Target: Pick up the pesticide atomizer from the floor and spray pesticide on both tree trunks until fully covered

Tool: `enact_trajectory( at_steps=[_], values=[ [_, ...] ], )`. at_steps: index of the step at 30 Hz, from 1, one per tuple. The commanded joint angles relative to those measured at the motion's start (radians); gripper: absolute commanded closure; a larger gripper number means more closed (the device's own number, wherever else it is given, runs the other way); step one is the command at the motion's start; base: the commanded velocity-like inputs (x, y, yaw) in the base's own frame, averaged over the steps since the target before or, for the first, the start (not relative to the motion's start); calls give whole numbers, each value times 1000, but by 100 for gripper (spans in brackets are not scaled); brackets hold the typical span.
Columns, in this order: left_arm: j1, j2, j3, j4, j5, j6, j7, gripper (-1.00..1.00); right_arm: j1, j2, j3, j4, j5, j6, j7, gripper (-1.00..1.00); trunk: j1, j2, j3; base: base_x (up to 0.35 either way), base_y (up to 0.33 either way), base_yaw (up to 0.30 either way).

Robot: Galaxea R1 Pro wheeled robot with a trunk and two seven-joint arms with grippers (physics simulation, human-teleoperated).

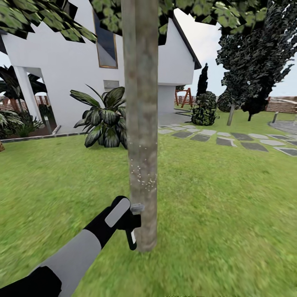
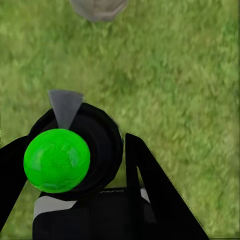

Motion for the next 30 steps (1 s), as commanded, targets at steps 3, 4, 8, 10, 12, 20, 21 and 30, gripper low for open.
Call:
enact_trajectory(
  at_steps=[3, 4, 8, 10, 12, 20, 21, 30],
  values=[
    [10, 9, -3, 1, 9, -5, -2, 100, 0, 0, 0, 1, -7, -3, 3, 100, 0, -1, 0, 0, 327, -284],
    [13, 10, -3, 0, 9, -5, -3, 100, 0, 0, 0, 1, -7, -3, 3, 100, 0, -1, 0, 0, 328, -286],
    [23, 12, -3, -2, 8, -6, -7, 100, 0, 0, 0, 1, -6, -3, 3, 100, 0, -1, 0, 0, 330, -283],
    [25, 13, -3, -2, 8, -6, -8, 100, 0, 0, 0, 1, -6, -4, 4, 100, 0, -1, 0, 0, 331, -221],
    [25, 12, -3, -3, 8, -6, -8, 100, 0, 0, 0, 0, -6, -4, 4, 100, 0, -1, 0, 0, 332, -98],
    [27, 15, -3, -3, 8, -6, -8, 100, 0, 0, 0, 0, -7, -5, 4, 100, 0, -1, 0, 1, 333, -49],
    [27, 15, -3, -3, 8, -6, -8, 100, 0, 0, 0, 0, -7, -5, 4, 100, 0, -1, 0, 59, 329, -183],
    [27, 16, -3, -3, 8, -6, -8, 100, 0, 0, 0, 1, -8, -4, 4, 100, 0, -1, 0, 153, 303, -252]
  ],
)
